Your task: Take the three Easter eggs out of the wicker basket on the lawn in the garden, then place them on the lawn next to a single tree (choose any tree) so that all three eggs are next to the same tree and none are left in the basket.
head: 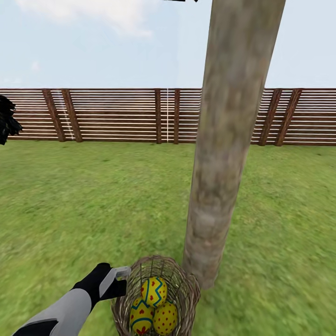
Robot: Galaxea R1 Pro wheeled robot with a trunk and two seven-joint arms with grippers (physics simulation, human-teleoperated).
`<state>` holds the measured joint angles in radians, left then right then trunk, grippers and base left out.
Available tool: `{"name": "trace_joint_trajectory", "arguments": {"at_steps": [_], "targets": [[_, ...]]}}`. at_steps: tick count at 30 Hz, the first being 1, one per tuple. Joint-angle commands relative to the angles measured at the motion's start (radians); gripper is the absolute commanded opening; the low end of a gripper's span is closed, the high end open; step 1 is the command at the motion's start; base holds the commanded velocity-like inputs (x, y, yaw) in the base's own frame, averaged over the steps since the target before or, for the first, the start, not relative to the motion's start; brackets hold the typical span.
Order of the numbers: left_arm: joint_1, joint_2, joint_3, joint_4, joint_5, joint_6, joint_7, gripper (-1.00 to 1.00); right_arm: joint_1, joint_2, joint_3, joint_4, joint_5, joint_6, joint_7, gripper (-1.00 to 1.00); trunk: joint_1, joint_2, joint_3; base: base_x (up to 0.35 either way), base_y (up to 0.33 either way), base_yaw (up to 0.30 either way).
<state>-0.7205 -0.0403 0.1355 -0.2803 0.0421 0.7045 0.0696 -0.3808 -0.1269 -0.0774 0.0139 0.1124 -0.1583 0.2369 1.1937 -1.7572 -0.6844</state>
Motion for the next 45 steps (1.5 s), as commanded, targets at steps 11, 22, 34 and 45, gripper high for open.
{"name": "trace_joint_trajectory", "arguments": {"at_steps": [11,22,34,45], "targets": [[-0.001,-0.001,0.01,-0.002,0.015,0.004,0.007,-1.0,-0.001,0.0,-0.007,0.0,0.012,-0.003,0.002,1.0,0.042,-0.078,-0.035,0.0,0.0,0.0],[-0.001,-0.001,0.01,-0.002,0.015,0.004,0.007,-1.0,-0.001,0.0,-0.007,0.006,0.021,-0.004,0.001,1.0,0.084,-0.155,-0.07,0.0,0.0,0.0],[-0.001,0.0,0.01,-0.002,0.015,0.004,0.007,-1.0,-0.001,0.0,-0.007,0.006,0.021,-0.004,0.002,1.0,0.13,-0.239,-0.108,0.0,0.0,0.0],[-0.001,0.002,0.01,-0.002,0.015,0.004,0.007,-1.0,-0.001,0.0,-0.007,0.006,0.02,-0.004,0.002,1.0,0.172,-0.316,-0.142,0.0,0.0,0.0]]}}
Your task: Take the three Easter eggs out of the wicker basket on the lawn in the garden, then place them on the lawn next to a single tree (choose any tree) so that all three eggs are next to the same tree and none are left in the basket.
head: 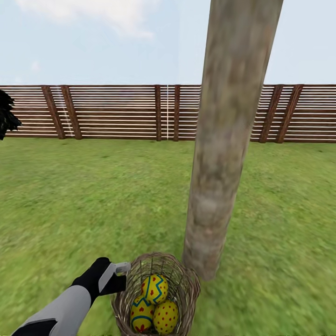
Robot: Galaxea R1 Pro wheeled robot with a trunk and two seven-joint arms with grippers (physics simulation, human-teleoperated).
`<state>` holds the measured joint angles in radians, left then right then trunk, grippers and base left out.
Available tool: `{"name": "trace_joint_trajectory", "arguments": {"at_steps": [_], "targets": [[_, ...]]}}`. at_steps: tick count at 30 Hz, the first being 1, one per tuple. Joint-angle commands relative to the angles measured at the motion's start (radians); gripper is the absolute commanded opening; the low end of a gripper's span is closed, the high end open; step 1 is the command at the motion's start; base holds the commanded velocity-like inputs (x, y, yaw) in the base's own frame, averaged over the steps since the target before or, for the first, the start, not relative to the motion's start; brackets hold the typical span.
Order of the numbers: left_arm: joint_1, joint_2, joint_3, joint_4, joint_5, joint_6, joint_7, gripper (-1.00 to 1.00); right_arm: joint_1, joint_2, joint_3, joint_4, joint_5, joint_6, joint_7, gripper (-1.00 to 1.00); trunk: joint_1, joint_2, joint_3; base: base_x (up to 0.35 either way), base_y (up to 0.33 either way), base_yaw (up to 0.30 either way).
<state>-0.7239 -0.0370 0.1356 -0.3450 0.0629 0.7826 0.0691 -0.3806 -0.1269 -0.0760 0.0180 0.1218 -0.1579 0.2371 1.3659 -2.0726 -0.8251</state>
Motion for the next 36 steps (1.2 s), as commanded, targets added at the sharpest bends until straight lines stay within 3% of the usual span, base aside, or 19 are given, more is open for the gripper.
{"name": "trace_joint_trajectory", "arguments": {"at_steps": [1,16,17,36], "targets": [[0.003,-0.001,0.01,0.063,-0.006,-0.074,0.008,-1.0,-0.001,0.0,-0.008,0.002,0.01,-0.005,0.002,1.0,0.004,-0.007,-0.004,0.0,0.0,0.0],[0.003,0.002,0.012,0.061,-0.005,-0.074,0.008,-1.0,-0.001,0.0,-0.008,0.002,0.01,-0.005,0.002,1.0,0.008,-0.014,-0.008,0.0,0.0,0.0],[0.003,0.002,0.012,0.061,-0.005,-0.074,0.008,1.0,-0.001,0.0,-0.008,0.002,0.01,-0.005,0.002,1.0,0.008,-0.014,-0.008,0.0,0.0,0.0],[0.003,-0.002,0.009,0.056,-0.006,-0.073,0.008,1.0,-0.001,0.0,-0.008,0.001,0.009,-0.005,0.002,1.0,0.0,0.0,-0.001,0.0,0.0,0.0]]}}
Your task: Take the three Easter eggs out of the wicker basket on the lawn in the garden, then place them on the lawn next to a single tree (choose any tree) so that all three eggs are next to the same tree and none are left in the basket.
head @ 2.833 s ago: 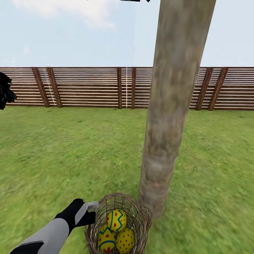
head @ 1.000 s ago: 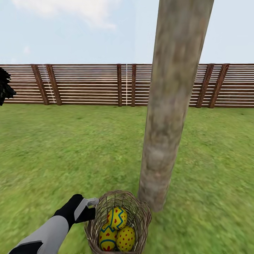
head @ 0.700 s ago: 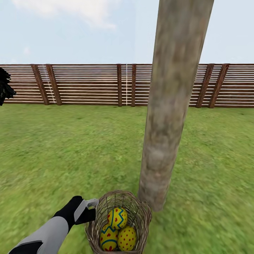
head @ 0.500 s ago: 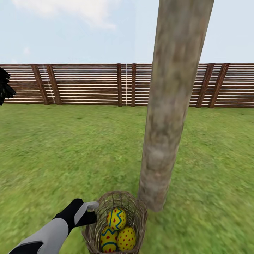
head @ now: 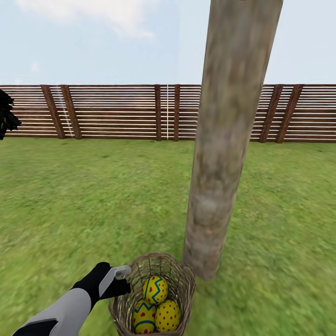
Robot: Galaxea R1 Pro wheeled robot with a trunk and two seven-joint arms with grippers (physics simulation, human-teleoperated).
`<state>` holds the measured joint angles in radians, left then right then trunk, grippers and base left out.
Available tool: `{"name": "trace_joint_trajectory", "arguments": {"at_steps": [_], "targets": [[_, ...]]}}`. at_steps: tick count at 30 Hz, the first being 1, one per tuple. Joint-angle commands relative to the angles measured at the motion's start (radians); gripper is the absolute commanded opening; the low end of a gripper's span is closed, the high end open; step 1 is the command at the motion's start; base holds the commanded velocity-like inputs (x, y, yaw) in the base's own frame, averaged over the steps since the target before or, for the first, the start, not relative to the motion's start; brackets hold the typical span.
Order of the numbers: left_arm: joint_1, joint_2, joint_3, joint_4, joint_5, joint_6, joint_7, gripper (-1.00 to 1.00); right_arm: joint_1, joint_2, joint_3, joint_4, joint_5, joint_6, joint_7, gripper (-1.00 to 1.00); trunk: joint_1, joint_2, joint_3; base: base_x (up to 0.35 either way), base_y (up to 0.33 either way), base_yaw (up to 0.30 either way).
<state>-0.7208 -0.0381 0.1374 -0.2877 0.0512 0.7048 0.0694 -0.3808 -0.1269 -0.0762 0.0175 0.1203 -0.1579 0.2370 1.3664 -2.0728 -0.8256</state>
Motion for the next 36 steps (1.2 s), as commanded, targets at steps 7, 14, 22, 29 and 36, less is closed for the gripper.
{"name": "trace_joint_trajectory", "arguments": {"at_steps": [7,14,22,29,36], "targets": [[0.0,-0.002,0.007,-0.006,0.006,0.006,0.007,1.0,-0.001,0.0,-0.008,0.001,0.016,-0.005,0.002,1.0,-0.027,0.049,0.021,0.0,0.0,0.0],[0.0,-0.001,0.008,-0.015,0.006,0.007,-0.072,1.0,-0.001,0.0,-0.008,-0.001,0.02,-0.004,0.002,1.0,-0.054,0.098,0.043,0.0,0.0,0.0],[0.0,0.004,0.008,-0.019,0.006,0.014,-0.144,1.0,-0.001,-0.005,-0.009,-0.013,0.014,0.006,0.016,1.0,-0.085,0.154,0.068,0.0,0.0,0.0],[0.0,0.006,0.008,-0.019,0.004,0.017,-0.145,1.0,-0.001,-0.007,-0.008,-0.012,0.013,0.006,0.016,1.0,-0.111,0.203,0.09,0.0,0.0,0.0],[0.0,0.015,0.004,-0.019,0.004,0.022,-0.145,1.0,-0.001,-0.008,-0.008,-0.013,0.015,0.007,0.018,1.0,-0.138,0.252,0.112,0.0,0.0,0.0]]}}
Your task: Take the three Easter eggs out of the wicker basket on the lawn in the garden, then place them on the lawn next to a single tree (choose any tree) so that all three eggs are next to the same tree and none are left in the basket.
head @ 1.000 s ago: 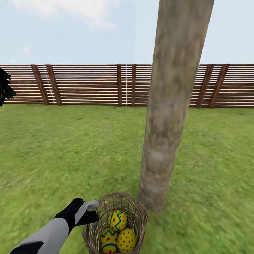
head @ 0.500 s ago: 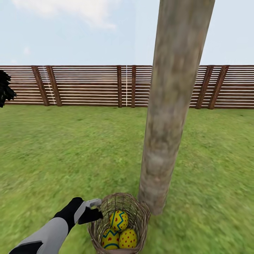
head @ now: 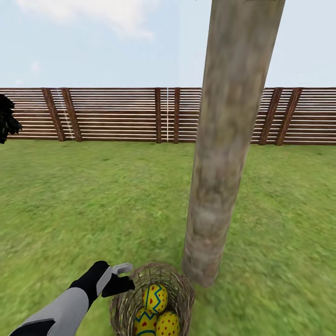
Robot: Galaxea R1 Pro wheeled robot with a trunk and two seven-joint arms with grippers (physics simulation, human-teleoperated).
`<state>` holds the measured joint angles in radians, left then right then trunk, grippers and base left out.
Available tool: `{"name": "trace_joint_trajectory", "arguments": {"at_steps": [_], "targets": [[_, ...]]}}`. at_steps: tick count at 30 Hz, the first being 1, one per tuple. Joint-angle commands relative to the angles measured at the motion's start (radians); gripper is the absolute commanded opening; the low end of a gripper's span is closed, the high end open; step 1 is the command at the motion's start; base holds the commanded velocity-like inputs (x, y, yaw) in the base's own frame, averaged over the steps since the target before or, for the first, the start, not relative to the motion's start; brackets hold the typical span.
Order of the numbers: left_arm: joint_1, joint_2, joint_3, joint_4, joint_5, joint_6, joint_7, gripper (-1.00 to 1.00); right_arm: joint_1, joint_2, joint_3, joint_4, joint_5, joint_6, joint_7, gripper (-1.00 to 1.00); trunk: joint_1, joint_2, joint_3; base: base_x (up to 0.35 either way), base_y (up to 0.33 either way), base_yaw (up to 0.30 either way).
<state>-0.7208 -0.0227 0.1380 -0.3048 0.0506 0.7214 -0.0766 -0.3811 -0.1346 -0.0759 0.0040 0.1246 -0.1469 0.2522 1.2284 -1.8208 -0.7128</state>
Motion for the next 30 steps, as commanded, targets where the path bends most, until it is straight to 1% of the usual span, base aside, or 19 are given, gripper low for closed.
{"name": "trace_joint_trajectory", "arguments": {"at_steps": [1,2,4,5,7,8,9,10,11,12,13,15,17,19,23,26,27,28,30], "targets": [[0.0,0.0,0.003,-0.002,0.005,0.006,0.001,1.0,-0.001,-0.001,-0.009,-0.005,0.01,-0.002,0.003,1.0,-0.004,0.007,0.002,0.0,0.0,0.0],[0.0,0.0,0.003,-0.002,0.005,0.006,-0.001,1.0,-0.002,-0.002,-0.01,-0.027,0.008,0.012,0.004,1.0,-0.008,0.014,0.005,0.0,0.0,0.0],[0.0,0.0,0.003,-0.002,0.005,0.006,-0.031,1.0,-0.004,-0.004,-0.012,-0.158,0.006,0.172,0.005,1.0,-0.016,0.028,0.012,0.0,0.0,0.0],[0.0,0.001,0.002,-0.002,0.005,0.006,-0.045,1.0,-0.004,-0.006,-0.016,-0.27,0.004,0.296,0.016,1.0,-0.019,0.035,0.015,0.0,0.0,0.0],[0.0,0.001,0.002,-0.002,0.005,0.007,-0.051,1.0,-0.004,-0.006,-0.015,-0.476,0.001,0.505,0.066,1.0,-0.027,0.049,0.021,0.0,0.0,0.0],[0.0,0.001,0.002,-0.002,0.005,0.007,-0.052,1.0,-0.004,-0.006,-0.015,-0.582,0.001,0.654,0.102,1.0,-0.031,0.056,0.024,0.0,0.0,0.0],[0.0,0.0,0.002,-0.002,0.005,0.007,-0.052,1.0,-0.004,-0.006,-0.015,-0.657,0.003,0.76,0.135,1.0,-0.035,0.063,0.027,0.0,0.0,0.0],[0.0,0.001,0.002,-0.002,0.005,0.007,-0.052,1.0,-0.004,-0.006,-0.015,-0.742,0.004,0.86,0.158,1.0,-0.039,0.07,0.03,0.0,0.0,0.0],[0.0,0.001,0.002,-0.002,0.005,0.007,-0.052,1.0,-0.004,-0.007,-0.015,-0.794,0.004,0.919,0.164,1.0,-0.042,0.077,0.034,0.0,0.0,0.0],[0.0,0.0,0.002,-0.002,0.005,0.007,-0.052,1.0,-0.004,-0.005,-0.015,-0.908,0.003,1.054,0.17,1.0,-0.046,0.084,0.037,0.0,0.0,0.0],[0.0,0.0,0.002,-0.002,0.005,0.007,-0.052,1.0,-0.002,-0.003,-0.014,-0.978,0.0,1.107,0.171,1.0,-0.05,0.091,0.04,0.0,0.0,0.0],[0.0,0.0,0.002,-0.002,0.005,0.007,-0.052,1.0,0.006,0.001,-0.013,-1.079,-0.002,1.147,0.172,1.0,-0.058,0.105,0.046,0.0,0.0,0.0],[0.0,0.001,0.004,-0.002,0.005,0.007,-0.052,1.0,0.009,0.002,-0.013,-1.15,-0.012,1.16,0.177,1.0,-0.065,0.119,0.052,0.0,0.0,0.0],[0.0,0.001,0.007,-0.002,0.005,0.007,-0.052,1.0,0.011,0.004,-0.011,-1.202,-0.037,1.163,0.192,1.0,-0.073,0.133,0.059,0.0,0.0,0.0],[0.0,0.002,0.009,-0.001,0.006,0.007,-0.052,1.0,0.012,0.006,-0.007,-1.255,-0.043,1.162,0.198,1.0,-0.088,0.161,0.071,0.0,0.0,0.0],[0.0,0.003,0.01,-0.001,0.006,0.007,-0.052,1.0,0.013,0.031,0.034,-1.259,-0.043,1.162,0.199,1.0,-0.096,0.175,0.077,0.0,0.0,0.005],[0.0,0.003,0.01,-0.001,0.006,0.007,-0.053,1.0,0.013,0.041,0.062,-1.26,-0.044,1.162,0.199,1.0,-0.096,0.175,0.077,0.0,0.0,0.106],[0.0,0.004,0.011,0.0,0.006,0.006,-0.053,1.0,0.013,0.058,0.102,-1.259,-0.045,1.162,0.199,1.0,-0.096,0.175,0.077,0.0,0.0,0.226],[0.0,0.004,0.011,0.0,0.006,0.006,-0.053,1.0,0.013,0.071,0.118,-1.258,-0.046,1.162,0.198,1.0,-0.096,0.175,0.077,0.0,0.0,0.255]]}}
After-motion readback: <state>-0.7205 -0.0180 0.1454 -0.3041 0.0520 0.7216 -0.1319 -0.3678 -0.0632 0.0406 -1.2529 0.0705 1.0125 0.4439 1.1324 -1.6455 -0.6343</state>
